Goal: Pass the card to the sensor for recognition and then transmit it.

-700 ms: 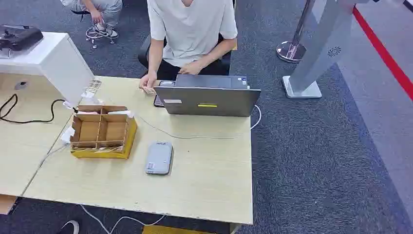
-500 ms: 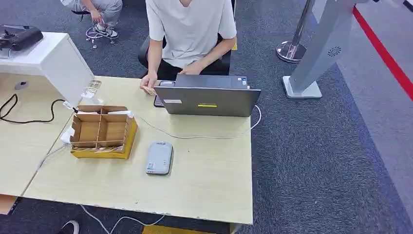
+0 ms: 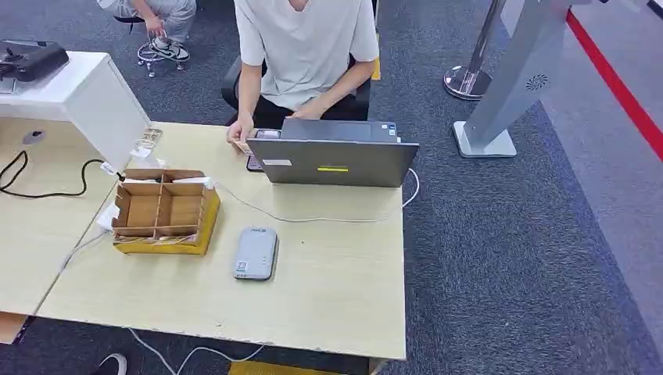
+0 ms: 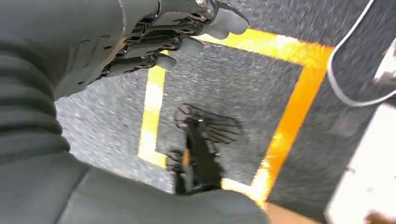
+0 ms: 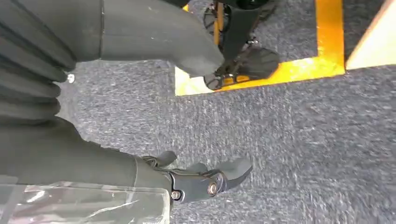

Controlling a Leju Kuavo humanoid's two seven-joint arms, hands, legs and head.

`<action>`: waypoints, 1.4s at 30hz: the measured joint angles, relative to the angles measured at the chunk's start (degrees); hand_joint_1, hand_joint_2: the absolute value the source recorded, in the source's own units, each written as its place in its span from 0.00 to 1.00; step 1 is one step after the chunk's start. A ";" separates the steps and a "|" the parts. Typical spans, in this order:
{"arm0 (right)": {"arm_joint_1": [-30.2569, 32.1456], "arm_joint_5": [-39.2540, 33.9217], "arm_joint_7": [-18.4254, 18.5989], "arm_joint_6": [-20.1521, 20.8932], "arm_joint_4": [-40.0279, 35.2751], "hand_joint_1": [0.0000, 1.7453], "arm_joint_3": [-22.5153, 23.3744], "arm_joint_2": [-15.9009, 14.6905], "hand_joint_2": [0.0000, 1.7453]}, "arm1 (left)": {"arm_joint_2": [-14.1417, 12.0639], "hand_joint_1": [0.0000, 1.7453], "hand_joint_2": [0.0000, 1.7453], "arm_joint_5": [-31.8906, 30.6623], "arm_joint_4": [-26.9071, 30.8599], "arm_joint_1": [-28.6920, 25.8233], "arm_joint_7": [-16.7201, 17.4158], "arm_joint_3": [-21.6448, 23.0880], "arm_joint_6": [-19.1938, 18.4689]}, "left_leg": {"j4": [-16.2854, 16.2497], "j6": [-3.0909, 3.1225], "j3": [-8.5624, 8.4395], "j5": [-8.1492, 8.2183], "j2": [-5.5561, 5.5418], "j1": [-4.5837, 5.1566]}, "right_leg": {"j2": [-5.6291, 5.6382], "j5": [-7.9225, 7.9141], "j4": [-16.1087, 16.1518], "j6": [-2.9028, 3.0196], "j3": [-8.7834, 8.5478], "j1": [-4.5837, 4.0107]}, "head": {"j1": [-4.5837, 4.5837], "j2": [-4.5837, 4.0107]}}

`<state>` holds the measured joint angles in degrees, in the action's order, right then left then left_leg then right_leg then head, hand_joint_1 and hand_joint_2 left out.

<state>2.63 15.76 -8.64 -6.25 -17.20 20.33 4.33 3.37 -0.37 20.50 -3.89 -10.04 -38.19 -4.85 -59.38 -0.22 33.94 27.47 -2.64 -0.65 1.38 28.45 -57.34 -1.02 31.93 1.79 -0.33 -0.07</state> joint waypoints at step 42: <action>-3.96 14.29 -3.43 -3.61 3.76 0.00 15.51 3.21 0.00 | 3.47 0.00 1.00 17.64 61.85 3.16 -16.65 -12.94 -9.51 | 0.00 -0.09 -0.04 -0.08 0.00 -0.04 | 0.01 -0.04 -0.02 0.04 0.05 -0.03 | -0.07 0.00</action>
<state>-1.33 30.05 -12.06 -9.86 -13.44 35.85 7.54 6.84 17.27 82.35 -0.73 -26.69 -51.13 -14.37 -59.38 -0.31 33.89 27.39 -2.64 -0.69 1.39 28.41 -57.37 -0.98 31.98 1.76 -0.39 -0.07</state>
